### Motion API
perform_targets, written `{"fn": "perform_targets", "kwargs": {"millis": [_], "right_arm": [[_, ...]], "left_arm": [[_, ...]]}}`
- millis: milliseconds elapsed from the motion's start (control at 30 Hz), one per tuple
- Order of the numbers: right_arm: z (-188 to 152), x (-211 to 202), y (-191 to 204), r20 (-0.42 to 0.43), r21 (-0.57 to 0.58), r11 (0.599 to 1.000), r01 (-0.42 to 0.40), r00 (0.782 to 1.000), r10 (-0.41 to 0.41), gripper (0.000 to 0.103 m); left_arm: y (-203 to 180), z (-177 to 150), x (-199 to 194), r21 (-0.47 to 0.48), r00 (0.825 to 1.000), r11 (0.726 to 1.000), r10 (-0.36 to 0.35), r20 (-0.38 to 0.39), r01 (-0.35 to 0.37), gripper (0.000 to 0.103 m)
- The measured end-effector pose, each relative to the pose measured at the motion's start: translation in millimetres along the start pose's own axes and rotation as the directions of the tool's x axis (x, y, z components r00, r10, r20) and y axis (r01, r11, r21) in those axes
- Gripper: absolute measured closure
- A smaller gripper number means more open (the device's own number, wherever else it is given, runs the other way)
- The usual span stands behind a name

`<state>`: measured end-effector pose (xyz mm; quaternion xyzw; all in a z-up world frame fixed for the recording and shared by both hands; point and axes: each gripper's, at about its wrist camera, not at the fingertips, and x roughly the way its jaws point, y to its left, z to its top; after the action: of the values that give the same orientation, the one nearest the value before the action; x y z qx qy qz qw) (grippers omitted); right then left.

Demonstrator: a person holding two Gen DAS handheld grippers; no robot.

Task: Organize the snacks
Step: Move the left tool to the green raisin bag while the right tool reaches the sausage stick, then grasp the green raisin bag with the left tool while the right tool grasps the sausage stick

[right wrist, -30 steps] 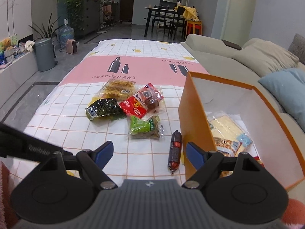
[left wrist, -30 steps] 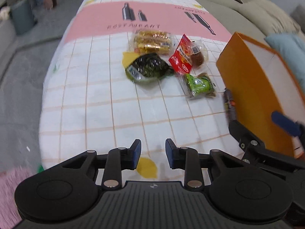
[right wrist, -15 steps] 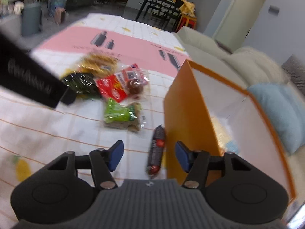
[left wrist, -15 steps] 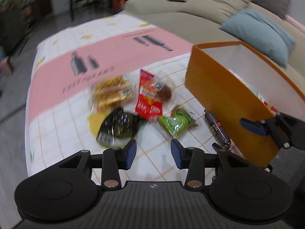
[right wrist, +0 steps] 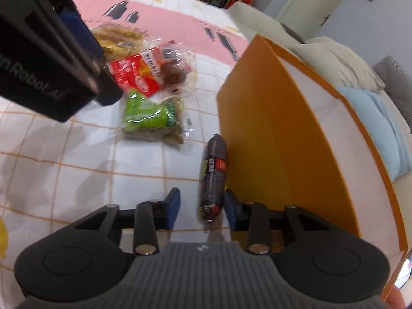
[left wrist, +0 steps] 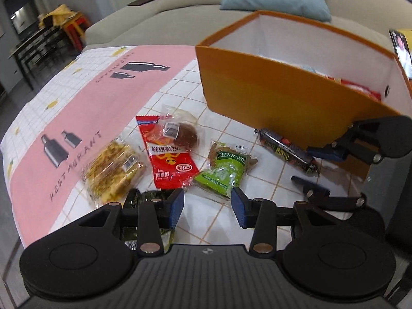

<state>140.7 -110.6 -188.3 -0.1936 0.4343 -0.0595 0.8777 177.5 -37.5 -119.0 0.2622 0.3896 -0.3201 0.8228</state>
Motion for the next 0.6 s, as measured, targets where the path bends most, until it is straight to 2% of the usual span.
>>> {"fn": "perform_targets", "kwargs": {"millis": [100, 367, 467, 600], "right_arm": [[0, 2, -7, -0.003, 0.041, 0.999, -0.012, 1.000, 0.012, 0.082], [0, 1, -31, 0.016, 0.195, 0.970, -0.146, 0.989, 0.146, 0.082], [2, 0, -38, 0.029, 0.244, 0.954, -0.177, 0.984, 0.175, 0.082], [0, 3, -40, 0.020, 0.259, 0.946, -0.197, 0.980, 0.199, 0.081]], "left_arm": [[0, 5, 7, 0.021, 1.000, 1.000, -0.006, 0.000, 0.006, 0.051], [-1, 12, 28, 0.073, 1.000, 0.997, -0.016, -0.009, 0.016, 0.047], [-2, 14, 35, 0.092, 1.000, 0.996, -0.017, -0.019, 0.018, 0.047], [-4, 19, 42, 0.118, 0.998, 0.991, -0.055, -0.031, 0.058, 0.046]]}}
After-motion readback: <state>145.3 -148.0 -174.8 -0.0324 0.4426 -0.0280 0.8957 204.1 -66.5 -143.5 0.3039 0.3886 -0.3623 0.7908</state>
